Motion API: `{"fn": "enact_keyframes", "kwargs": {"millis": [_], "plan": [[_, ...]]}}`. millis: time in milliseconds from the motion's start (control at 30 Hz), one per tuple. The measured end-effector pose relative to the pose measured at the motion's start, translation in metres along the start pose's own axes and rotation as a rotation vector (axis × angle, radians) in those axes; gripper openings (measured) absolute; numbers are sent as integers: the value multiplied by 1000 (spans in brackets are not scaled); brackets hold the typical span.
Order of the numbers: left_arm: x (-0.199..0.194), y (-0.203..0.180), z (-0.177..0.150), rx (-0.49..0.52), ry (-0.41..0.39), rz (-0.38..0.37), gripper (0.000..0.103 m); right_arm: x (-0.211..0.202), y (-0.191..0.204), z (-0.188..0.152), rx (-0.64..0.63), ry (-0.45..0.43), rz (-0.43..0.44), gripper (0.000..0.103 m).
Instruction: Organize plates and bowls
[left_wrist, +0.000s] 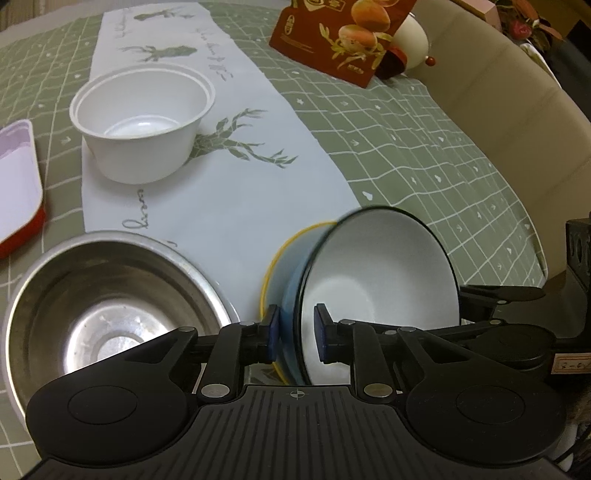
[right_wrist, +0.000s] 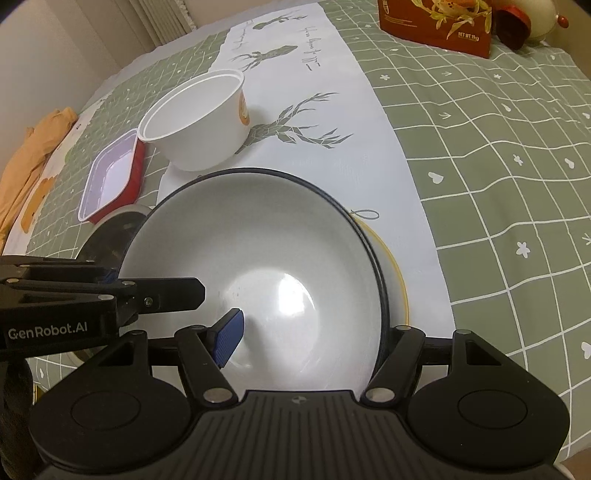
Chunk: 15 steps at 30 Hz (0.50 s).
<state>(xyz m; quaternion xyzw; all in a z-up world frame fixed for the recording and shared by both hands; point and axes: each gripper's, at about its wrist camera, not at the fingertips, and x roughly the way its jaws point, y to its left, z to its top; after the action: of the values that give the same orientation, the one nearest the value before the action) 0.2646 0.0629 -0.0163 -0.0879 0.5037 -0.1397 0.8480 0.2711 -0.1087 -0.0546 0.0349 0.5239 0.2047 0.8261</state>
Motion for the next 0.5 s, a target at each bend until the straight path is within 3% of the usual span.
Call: {"fn": "enact_keyframes", "kwargs": {"millis": [200, 500], "plan": [[-4, 1, 0, 2, -18, 14, 21, -4, 1, 1, -6, -11, 8, 75], [-4, 3, 1, -5, -19, 16, 21, -7, 2, 1, -3, -20, 8, 76]]}}
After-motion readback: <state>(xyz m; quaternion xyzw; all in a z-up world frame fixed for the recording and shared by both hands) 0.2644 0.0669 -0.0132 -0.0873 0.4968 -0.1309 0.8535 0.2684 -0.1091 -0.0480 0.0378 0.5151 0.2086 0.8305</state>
